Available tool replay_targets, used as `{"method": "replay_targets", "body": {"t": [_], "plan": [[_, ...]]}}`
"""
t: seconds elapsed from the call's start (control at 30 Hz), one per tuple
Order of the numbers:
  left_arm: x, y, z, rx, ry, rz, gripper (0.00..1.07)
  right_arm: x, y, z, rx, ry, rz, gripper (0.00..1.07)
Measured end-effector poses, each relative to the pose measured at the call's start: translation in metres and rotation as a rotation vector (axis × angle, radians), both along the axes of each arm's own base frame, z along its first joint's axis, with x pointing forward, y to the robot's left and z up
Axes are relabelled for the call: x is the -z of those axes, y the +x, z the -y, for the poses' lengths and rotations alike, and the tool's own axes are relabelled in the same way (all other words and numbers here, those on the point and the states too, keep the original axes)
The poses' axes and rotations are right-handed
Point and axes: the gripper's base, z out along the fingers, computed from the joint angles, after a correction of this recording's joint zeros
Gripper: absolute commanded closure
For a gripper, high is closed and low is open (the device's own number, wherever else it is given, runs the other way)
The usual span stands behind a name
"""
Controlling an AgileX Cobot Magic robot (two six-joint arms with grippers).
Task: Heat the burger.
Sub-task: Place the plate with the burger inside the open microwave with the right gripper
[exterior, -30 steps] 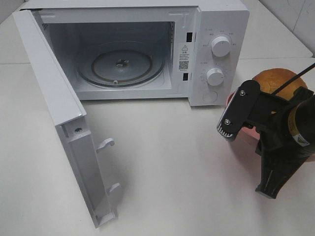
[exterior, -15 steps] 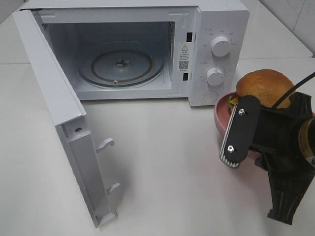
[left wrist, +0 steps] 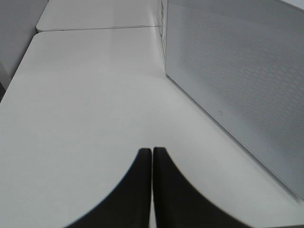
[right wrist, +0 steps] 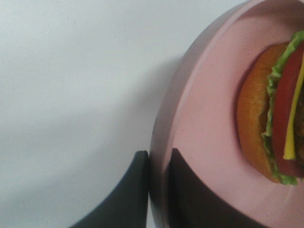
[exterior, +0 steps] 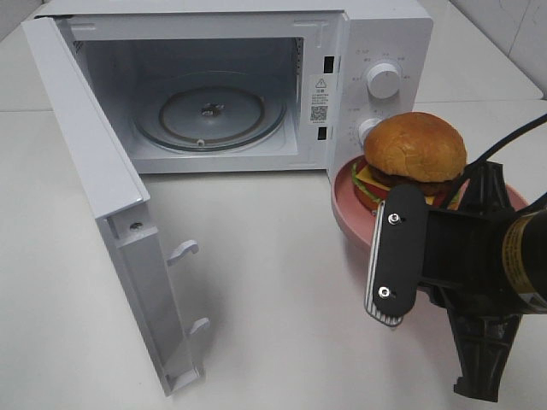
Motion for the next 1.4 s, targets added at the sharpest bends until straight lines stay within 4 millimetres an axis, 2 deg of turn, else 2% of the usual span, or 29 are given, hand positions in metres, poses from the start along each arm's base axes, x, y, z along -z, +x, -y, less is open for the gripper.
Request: {"method": "replay_targets", "body": {"t": [0.23, 0.67, 1.27, 1.4], "plan": [[0.0, 0.0, 0.0, 0.0, 0.0, 0.0, 1.06, 0.0, 0.0, -0.003, -0.092, -0.02, 0.019, 1.07], [0.0, 0.0, 0.0, 0.0, 0.0, 0.0, 1.06, -0.002, -0.001, -0.012, -0.437, -0.122, 0.076, 1.06], [0.0, 0.0, 0.0, 0.0, 0.0, 0.0, 1.06, -0.003, -0.002, -0.024, -0.559, -0.064, 0.133, 1.06], [0.0, 0.0, 0.0, 0.0, 0.0, 0.0, 1.06, 0.008, 0.0, -0.03, -0.588, -0.075, 0.109, 1.06]]}}
